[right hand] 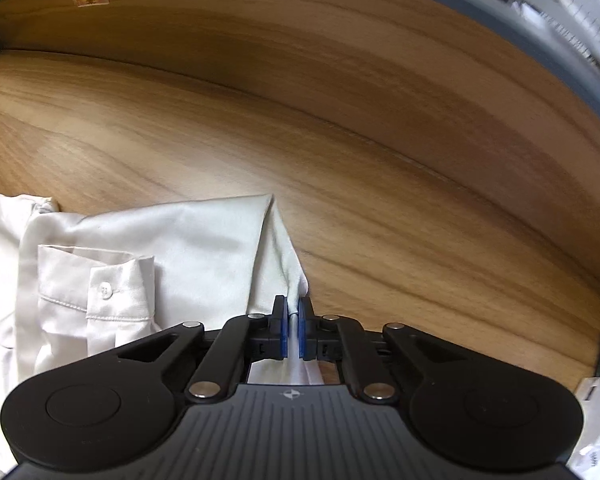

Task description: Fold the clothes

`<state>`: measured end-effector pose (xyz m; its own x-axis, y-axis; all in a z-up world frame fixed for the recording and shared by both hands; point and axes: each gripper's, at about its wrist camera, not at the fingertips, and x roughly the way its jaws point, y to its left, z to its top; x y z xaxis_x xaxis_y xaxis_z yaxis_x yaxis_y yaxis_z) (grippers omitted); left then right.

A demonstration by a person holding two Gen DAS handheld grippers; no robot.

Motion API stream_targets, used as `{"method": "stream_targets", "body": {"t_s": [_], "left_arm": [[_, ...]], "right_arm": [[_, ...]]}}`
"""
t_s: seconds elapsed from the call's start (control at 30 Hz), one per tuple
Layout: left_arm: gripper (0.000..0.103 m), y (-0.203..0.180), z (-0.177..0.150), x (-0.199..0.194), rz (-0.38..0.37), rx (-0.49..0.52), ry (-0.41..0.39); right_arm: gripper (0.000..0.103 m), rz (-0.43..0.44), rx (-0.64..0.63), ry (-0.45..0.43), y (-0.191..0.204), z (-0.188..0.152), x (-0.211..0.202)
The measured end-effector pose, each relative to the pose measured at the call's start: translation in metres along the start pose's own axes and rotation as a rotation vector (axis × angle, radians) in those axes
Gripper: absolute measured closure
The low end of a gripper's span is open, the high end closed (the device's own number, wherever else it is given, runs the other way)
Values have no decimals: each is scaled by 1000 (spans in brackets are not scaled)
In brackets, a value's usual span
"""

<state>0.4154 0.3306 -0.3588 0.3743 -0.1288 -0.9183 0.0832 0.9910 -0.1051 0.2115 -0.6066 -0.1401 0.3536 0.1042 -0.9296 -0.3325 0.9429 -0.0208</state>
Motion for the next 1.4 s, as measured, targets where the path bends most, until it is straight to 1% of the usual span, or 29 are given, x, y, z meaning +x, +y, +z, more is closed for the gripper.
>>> {"method": "stream_targets", "body": {"t_s": [0.13, 0.3, 0.63, 0.77, 0.83, 0.93, 1.03, 1.07, 1.1, 1.17, 1.2, 1.23, 1.27, 1.4], "left_arm": [[99, -16, 21, 1, -9, 18, -28], [99, -42, 56, 8, -18, 43, -63], [99, -85, 113, 26, -46, 52, -100], [99, -99, 135, 30, -48, 45, -130], [99, -103, 143, 34, -54, 40, -130], [99, -109, 148, 39, -52, 47, -105], [92, -105, 150, 41, -60, 36, -78], [85, -101, 150, 41, -65, 24, -62], [73, -97, 150, 40, -65, 19, -56], [58, -91, 147, 33, -50, 12, -65], [55, -87, 142, 30, -44, 7, -75], [53, -84, 137, 32, -41, -1, -79], [51, -77, 136, 28, -36, -19, -82], [51, -60, 126, 16, -40, -63, -79]], "right_arm": [[98, -39, 25, -8, -12, -2, -2], [99, -90, 68, -26, -29, -1, -4], [99, -178, 139, -43, -60, 5, -8], [99, -207, 152, -45, -69, 8, -10], [99, -219, 157, -45, -72, 10, -11], [98, -209, 166, -44, -75, 10, -12], [96, -210, 168, -53, -74, 8, -17], [96, -211, 163, -56, -73, 8, -20], [95, -213, 157, -59, -71, 8, -24], [88, -209, 152, -63, -70, 9, -30], [84, -209, 154, -68, -69, 9, -35], [76, -208, 155, -73, -69, 8, -40], [71, -202, 154, -85, -67, 8, -45], [70, -163, 164, -118, -65, 9, -63]]}}
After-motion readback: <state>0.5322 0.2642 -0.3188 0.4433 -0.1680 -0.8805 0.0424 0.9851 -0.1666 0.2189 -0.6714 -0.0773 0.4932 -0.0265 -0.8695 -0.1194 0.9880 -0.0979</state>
